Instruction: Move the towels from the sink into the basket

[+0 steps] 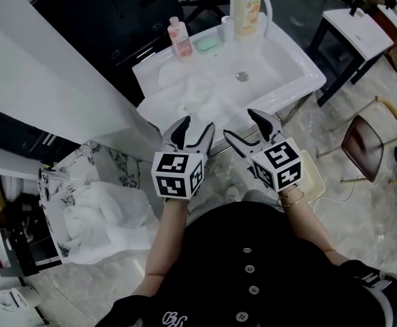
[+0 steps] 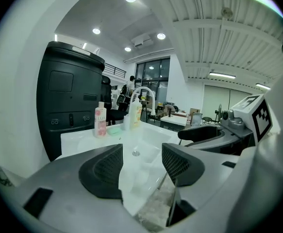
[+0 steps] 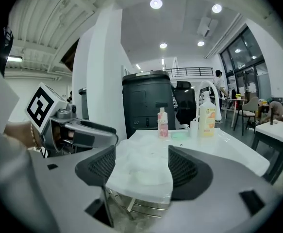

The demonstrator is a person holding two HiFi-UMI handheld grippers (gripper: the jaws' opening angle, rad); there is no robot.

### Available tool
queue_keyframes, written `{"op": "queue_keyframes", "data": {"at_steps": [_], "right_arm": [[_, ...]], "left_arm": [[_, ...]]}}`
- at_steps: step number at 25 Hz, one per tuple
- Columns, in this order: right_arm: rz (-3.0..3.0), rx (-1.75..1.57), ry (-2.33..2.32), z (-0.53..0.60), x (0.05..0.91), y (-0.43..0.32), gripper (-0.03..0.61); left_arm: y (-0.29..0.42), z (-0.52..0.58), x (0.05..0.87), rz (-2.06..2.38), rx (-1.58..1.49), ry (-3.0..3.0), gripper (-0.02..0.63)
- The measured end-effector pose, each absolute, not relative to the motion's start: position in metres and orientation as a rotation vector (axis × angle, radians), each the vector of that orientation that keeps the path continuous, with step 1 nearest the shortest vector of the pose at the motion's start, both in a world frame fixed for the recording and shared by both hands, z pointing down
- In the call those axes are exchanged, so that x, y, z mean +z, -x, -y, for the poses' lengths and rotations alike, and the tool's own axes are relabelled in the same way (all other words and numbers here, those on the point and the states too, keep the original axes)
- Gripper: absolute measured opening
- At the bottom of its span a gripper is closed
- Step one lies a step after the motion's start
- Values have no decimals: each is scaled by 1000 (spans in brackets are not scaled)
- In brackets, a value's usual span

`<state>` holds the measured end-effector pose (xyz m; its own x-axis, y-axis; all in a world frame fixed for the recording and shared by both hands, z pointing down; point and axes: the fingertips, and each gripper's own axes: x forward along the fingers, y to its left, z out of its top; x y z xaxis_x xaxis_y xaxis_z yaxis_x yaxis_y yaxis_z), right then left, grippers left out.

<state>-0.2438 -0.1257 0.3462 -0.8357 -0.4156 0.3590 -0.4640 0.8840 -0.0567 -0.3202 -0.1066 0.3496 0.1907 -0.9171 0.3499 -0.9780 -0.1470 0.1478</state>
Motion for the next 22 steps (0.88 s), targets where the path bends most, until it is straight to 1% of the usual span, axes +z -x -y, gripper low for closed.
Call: {"op": "queue_keyframes", "data": {"at_steps": [7, 13, 22], "right_arm": [[2735, 206, -583, 136, 351, 252, 322], [2706, 225, -544, 133, 365, 261, 322], [2653, 245, -562, 150, 374, 277, 322]], "left_arm": [[325, 112, 357, 1825, 265, -2066, 229], [333, 111, 365, 1830, 217, -2042, 230], [363, 120, 385, 1789, 300, -1998, 230]]}}
